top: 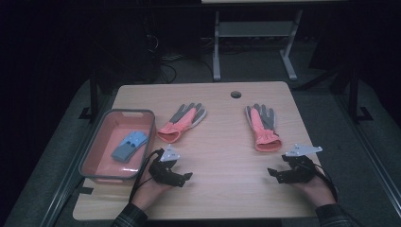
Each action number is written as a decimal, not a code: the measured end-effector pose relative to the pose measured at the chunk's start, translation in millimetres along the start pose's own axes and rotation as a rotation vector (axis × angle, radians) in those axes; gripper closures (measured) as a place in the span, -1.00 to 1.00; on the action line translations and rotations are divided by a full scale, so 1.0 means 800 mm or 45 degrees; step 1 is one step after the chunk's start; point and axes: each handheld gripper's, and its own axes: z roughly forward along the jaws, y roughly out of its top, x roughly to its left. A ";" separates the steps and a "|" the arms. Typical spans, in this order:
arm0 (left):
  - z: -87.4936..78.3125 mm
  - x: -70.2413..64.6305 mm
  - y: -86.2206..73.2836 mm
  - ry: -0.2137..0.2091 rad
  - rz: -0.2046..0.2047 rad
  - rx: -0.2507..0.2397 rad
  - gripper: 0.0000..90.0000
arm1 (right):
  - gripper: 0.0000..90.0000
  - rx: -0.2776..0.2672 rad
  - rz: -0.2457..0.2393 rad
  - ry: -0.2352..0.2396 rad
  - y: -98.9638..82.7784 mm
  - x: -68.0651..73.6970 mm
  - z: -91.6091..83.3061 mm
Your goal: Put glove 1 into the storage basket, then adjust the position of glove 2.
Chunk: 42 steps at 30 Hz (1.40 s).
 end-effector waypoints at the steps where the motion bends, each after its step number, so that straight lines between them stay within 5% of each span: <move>1: 0.002 0.000 -0.003 0.004 0.000 0.004 -0.63 | -0.47 -0.005 0.004 0.003 0.002 0.000 -0.002; 8: 0.016 -0.002 -0.014 0.022 0.041 0.014 -0.71 | -0.02 -0.077 0.004 0.005 0.027 -0.007 -0.017; 17: 0.016 0.001 -0.020 -0.014 0.068 -0.041 -0.73 | 0.99 -0.098 0.038 0.028 0.057 -0.023 -0.025; 29: 0.016 0.002 -0.020 -0.018 0.072 -0.039 -0.73 | 1.00 -0.136 0.030 0.047 0.098 -0.059 0.000; 42: 0.016 0.002 -0.020 -0.018 0.071 -0.037 -0.73 | 1.00 -0.068 0.060 0.041 0.105 -0.084 0.042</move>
